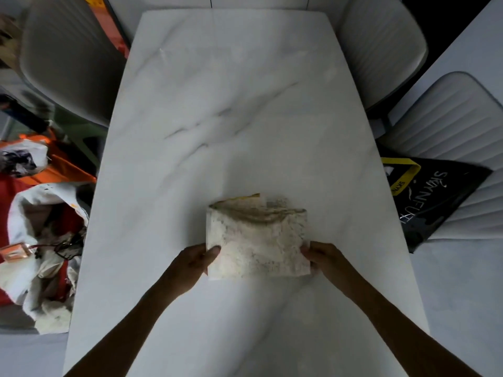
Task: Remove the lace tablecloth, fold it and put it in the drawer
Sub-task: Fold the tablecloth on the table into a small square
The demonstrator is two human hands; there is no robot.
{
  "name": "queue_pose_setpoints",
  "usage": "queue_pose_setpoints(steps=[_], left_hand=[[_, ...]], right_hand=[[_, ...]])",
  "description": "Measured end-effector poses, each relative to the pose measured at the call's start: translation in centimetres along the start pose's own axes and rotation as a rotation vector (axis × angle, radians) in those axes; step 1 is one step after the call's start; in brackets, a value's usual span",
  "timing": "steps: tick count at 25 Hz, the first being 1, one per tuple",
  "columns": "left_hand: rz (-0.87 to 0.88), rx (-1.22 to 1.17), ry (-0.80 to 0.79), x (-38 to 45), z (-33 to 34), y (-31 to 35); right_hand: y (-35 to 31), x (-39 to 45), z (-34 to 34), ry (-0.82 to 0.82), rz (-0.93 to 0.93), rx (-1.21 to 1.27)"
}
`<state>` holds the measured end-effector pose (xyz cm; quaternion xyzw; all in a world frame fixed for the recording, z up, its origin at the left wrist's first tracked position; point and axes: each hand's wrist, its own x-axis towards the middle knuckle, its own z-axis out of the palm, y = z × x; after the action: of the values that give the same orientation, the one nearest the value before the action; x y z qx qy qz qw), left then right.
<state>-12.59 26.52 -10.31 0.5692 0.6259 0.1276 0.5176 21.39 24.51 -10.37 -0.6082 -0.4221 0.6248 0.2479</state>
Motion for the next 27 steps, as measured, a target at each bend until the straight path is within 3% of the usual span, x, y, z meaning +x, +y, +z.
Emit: queue_pose_setpoints(steps=[3, 5, 9, 11, 16, 19, 23, 25, 27], left_hand=[[-0.084, -0.058, 0.203, 0.7, 1.9, 1.1], [-0.117, -0.08, 0.309, 0.6, 3.0, 1.1], [-0.151, -0.207, 0.442, 0.8, 3.7, 1.0], [-0.17, -0.221, 0.5, 0.8, 4.0, 1.0], [-0.283, -0.284, 0.523, 1.2, 4.0, 1.1], [-0.349, -0.422, 0.481, 2.5, 2.5, 2.2], [-0.47, -0.606, 0.316, 4.1, 0.3, 4.2], [-0.352, -0.604, 0.255, 3.5, -0.8, 5.4], [-0.094, -0.677, 0.232, 2.0, -2.1, 6.0]], right_hand=[[-1.3, 1.5, 2.2, 0.309, -0.041, -0.35], [-1.4, 1.9, 3.4, 0.477, -0.122, -0.43], [-1.5, 3.3, 3.3, 0.543, -0.017, -0.332], [-2.0, 4.0, 3.4, 0.538, 0.029, -0.424], [-3.6, 5.8, 4.8, 0.672, -0.104, -0.568], [-4.1, 7.3, 4.7, 0.578, -0.018, -0.547], [-6.2, 7.6, 2.6, 0.28, 0.249, -0.043], [-7.3, 6.6, 1.2, 0.232, 0.194, -0.035], [-8.0, 4.6, 0.1, 0.266, -0.001, -0.006]])
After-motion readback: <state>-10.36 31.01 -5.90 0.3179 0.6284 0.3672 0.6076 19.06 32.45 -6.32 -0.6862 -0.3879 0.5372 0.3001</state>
